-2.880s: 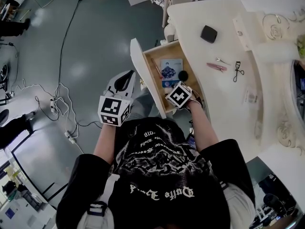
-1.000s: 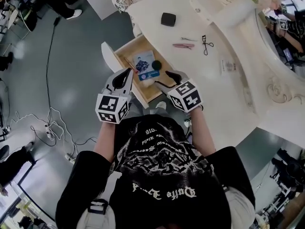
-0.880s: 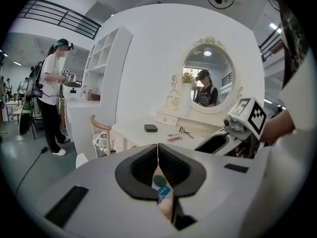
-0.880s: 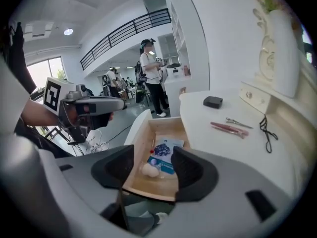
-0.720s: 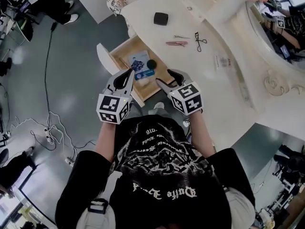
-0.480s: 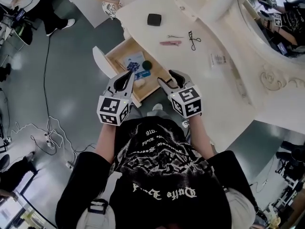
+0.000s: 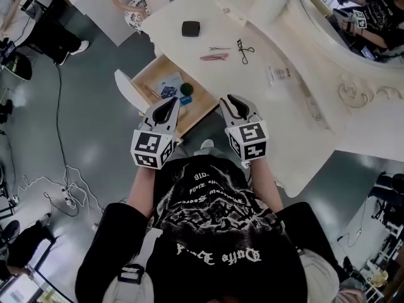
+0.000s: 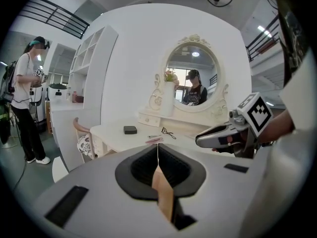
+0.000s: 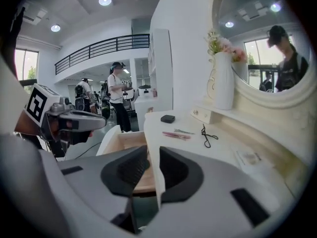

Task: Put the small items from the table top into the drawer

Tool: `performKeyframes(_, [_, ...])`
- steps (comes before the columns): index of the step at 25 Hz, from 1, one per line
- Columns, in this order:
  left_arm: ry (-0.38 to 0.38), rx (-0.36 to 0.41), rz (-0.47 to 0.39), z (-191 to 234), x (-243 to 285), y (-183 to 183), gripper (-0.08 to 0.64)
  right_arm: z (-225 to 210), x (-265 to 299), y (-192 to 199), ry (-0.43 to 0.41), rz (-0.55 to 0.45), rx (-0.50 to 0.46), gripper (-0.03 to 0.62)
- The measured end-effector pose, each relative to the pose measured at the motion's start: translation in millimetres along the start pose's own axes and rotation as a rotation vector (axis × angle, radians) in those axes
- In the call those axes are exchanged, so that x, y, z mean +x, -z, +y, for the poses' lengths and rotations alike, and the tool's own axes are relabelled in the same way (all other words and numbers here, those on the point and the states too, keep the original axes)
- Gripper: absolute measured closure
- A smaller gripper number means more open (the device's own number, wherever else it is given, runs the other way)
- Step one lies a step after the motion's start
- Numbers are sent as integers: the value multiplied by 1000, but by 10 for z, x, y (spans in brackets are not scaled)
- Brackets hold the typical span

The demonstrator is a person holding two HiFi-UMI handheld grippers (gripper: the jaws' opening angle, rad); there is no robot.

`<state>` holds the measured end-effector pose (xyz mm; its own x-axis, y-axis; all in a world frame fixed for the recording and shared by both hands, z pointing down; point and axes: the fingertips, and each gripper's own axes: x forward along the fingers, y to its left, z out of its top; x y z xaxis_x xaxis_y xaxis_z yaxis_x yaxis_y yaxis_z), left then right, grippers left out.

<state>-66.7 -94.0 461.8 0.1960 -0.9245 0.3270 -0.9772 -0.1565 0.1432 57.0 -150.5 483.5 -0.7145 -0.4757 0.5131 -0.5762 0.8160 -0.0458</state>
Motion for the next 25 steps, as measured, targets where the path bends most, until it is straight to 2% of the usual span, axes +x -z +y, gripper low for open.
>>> performKeyframes(3, [12,2,0,-44,36,1,543,-72,-58,5,31,-12,1,542])
performKeyframes(10, [44,30,12,-195,131,23,543,-188,-149,73,69,-11,3,577])
performKeyframes(19, [57,49,18,-325,186,26,543,-402,-321,28,160,-96,19,581])
performKeyframes(25, [58,53,20,-373,201,44,543,-440,-348,72,174,-97,4,581])
